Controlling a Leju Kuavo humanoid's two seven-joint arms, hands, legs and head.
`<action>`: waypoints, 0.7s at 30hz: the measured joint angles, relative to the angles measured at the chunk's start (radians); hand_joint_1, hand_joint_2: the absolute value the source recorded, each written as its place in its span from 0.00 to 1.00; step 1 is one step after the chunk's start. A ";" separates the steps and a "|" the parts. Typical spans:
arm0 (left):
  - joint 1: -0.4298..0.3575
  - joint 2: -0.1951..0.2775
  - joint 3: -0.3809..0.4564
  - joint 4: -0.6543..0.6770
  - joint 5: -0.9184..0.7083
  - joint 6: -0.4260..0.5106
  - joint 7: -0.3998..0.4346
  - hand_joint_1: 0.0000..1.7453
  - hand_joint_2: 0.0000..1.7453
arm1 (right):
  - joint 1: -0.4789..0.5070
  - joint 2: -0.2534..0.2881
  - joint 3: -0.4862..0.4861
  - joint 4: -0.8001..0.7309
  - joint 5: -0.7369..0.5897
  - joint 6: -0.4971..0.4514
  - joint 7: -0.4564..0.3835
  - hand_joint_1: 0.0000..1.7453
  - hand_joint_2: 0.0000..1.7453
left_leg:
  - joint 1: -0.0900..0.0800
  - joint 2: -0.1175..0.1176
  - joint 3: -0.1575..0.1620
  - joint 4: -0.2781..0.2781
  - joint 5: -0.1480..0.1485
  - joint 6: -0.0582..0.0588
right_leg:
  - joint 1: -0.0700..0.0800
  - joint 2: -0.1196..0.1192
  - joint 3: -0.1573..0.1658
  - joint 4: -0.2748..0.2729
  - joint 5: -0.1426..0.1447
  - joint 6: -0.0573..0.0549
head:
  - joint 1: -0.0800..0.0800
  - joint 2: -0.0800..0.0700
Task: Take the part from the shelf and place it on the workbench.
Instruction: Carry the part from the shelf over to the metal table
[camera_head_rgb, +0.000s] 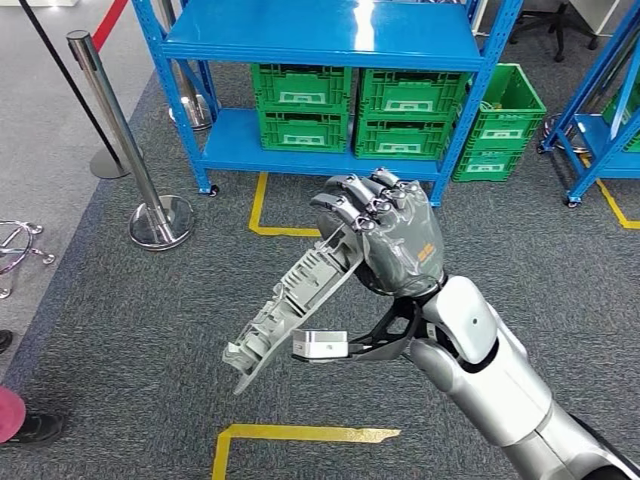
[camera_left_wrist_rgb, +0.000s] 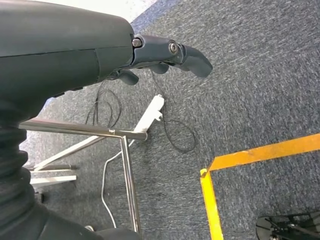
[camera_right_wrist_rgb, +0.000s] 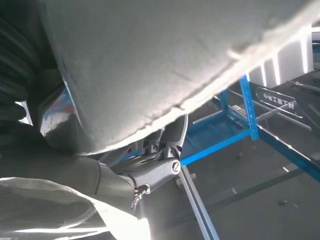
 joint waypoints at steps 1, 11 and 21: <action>0.000 0.000 0.000 0.000 0.001 0.000 0.000 0.00 1.00 | -0.001 0.000 0.000 0.000 0.002 -0.001 0.000 1.00 1.00 | -0.001 0.000 -0.001 0.000 0.001 0.002 | -0.001 0.000 -0.001 -0.001 0.002 0.002 | 0.000 0.000; 0.000 0.000 0.001 0.000 0.014 0.000 0.001 0.00 1.00 | -0.005 0.000 0.001 0.000 -0.002 -0.002 0.001 1.00 1.00 | -0.006 0.000 -0.009 0.001 0.011 0.015 | -0.006 0.000 -0.014 -0.004 0.014 0.021 | 0.000 0.000; 0.000 0.000 0.000 0.000 0.023 0.000 0.001 0.00 1.00 | -0.006 0.000 0.001 0.000 -0.023 0.002 0.011 1.00 1.00 | -0.005 0.000 -0.014 0.001 0.017 0.013 | -0.005 0.000 -0.017 0.000 0.018 0.022 | -0.001 0.000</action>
